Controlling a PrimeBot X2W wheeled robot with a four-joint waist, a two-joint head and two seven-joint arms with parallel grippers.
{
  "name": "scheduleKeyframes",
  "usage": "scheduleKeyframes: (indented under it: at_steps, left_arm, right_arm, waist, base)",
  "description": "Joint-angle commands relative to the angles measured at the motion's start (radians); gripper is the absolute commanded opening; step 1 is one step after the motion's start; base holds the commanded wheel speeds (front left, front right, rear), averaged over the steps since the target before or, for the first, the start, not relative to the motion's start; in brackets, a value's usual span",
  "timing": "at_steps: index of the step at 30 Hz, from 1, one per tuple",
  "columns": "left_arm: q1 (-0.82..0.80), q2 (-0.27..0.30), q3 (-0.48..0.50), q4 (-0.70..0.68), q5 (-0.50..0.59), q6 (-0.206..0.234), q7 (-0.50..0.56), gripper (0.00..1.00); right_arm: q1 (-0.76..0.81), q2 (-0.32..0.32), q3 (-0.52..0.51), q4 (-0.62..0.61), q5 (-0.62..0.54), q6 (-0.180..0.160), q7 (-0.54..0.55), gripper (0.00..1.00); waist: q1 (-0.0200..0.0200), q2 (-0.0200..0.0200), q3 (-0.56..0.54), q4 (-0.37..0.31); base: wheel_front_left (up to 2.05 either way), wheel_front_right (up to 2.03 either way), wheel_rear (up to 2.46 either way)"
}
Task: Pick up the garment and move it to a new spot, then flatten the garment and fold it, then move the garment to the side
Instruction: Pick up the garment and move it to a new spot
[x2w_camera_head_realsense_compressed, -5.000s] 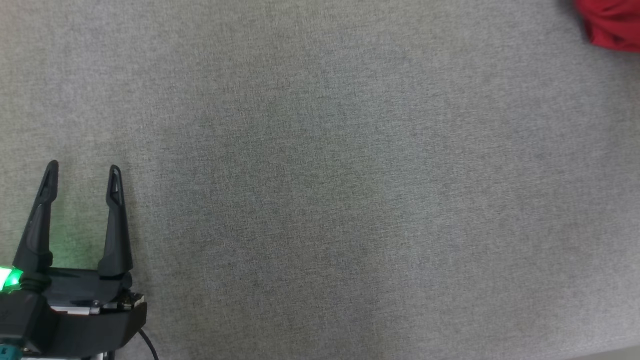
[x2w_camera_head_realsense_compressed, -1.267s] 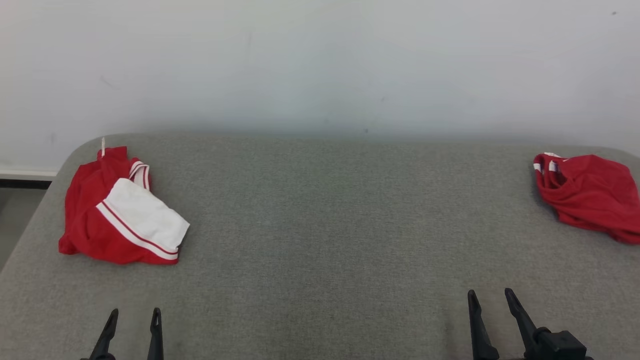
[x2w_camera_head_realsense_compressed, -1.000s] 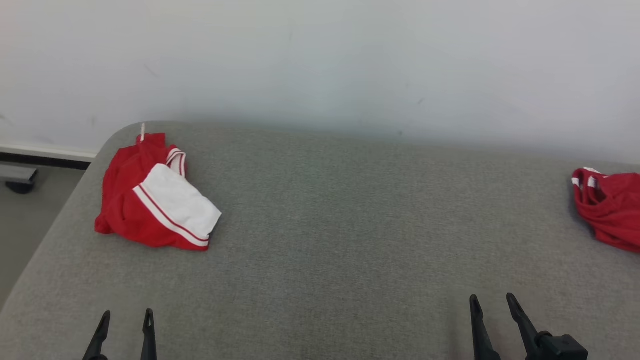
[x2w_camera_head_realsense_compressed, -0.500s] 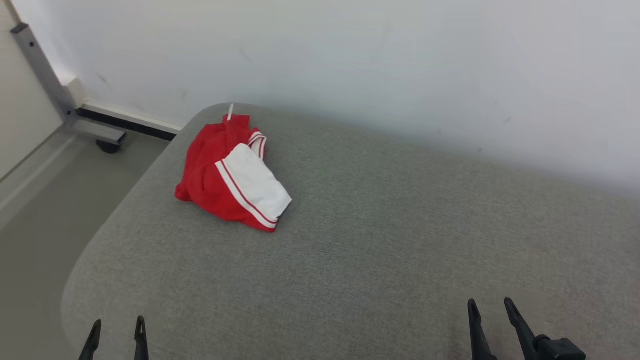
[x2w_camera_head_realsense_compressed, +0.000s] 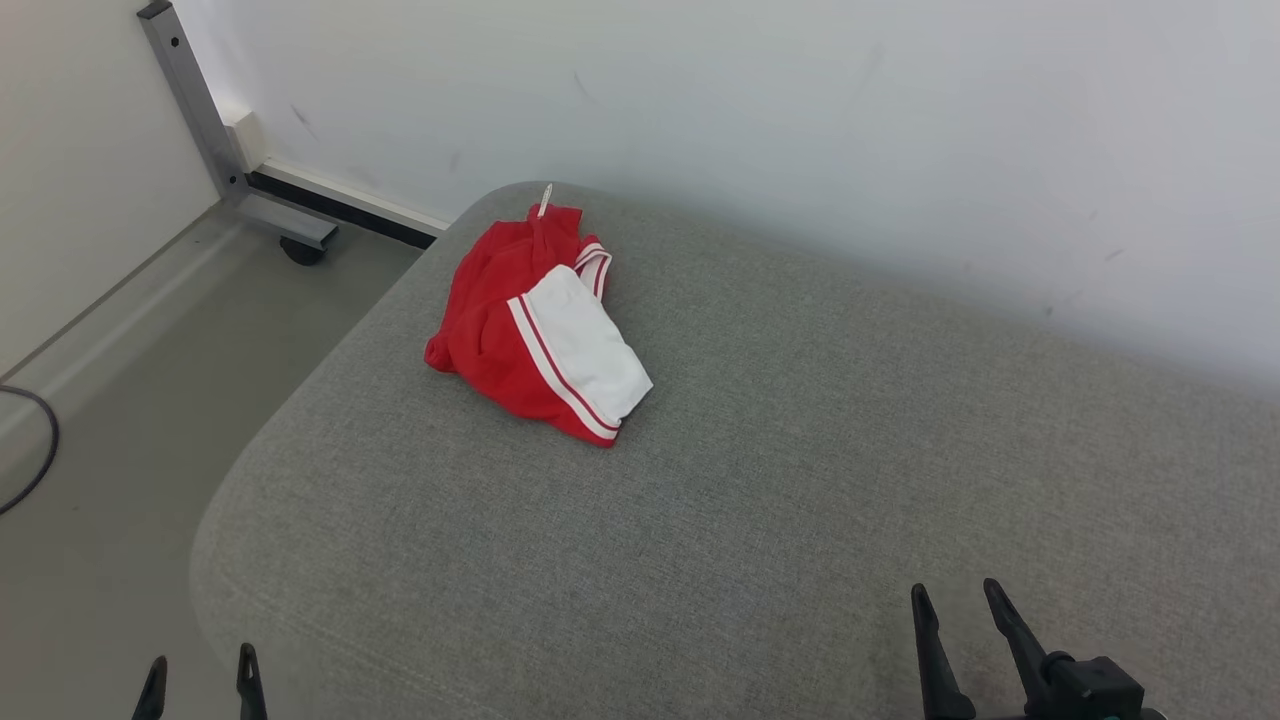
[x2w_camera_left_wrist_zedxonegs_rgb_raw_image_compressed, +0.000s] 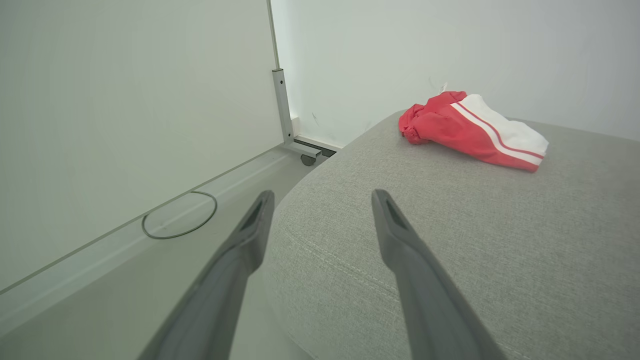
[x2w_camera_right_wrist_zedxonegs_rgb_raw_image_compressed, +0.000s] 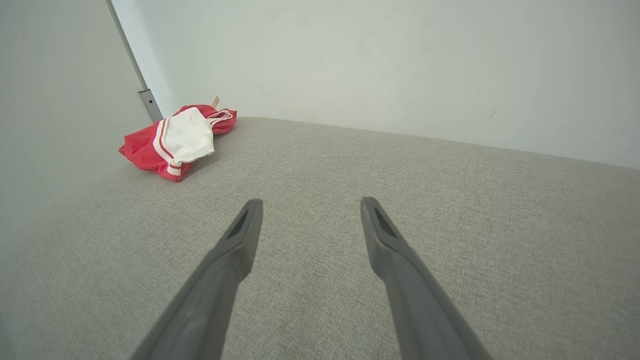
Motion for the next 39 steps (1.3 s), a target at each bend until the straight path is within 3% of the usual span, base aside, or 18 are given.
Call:
scheduleKeyframes:
  at_steps: [1,14,28,39]
  left_arm:
    - [0.017,-0.003,0.006,-0.005,-0.007,0.004,-0.003,1.0]
    - [-0.046,-0.006,0.01,-0.003,-0.042,-0.009,-0.003,1.0]
    - [-0.442,0.127,0.072,0.106,-0.185,-0.067,0.051,1.0]
    - [-0.671,0.228,0.097,0.242,-0.246,-0.077,0.103,1.0]
  right_arm:
    - [-0.007,0.002,0.004,0.001,-0.008,-0.003,0.0,1.0]
    - [0.016,0.002,-0.016,-0.01,-0.008,-0.003,0.0,1.0]
    - [-0.096,0.001,0.017,-0.083,-0.068,-0.003,0.0,1.0]
    - [-0.168,0.002,0.016,-0.159,-0.084,-0.003,0.0,1.0]
  waist:
    - [-0.0001,-0.0002,0.003,0.002]
    - [-0.0001,-0.0002,0.002,-0.022]
    - [-0.0001,-0.0002,0.197,-0.28]
    - [-0.0001,-0.0002,0.356,-0.451]
  base:
    - [0.0,0.0,0.0]
    - [0.0,0.0,0.0]
    - [0.0,0.0,0.0]
    - [0.0,0.0,0.0]
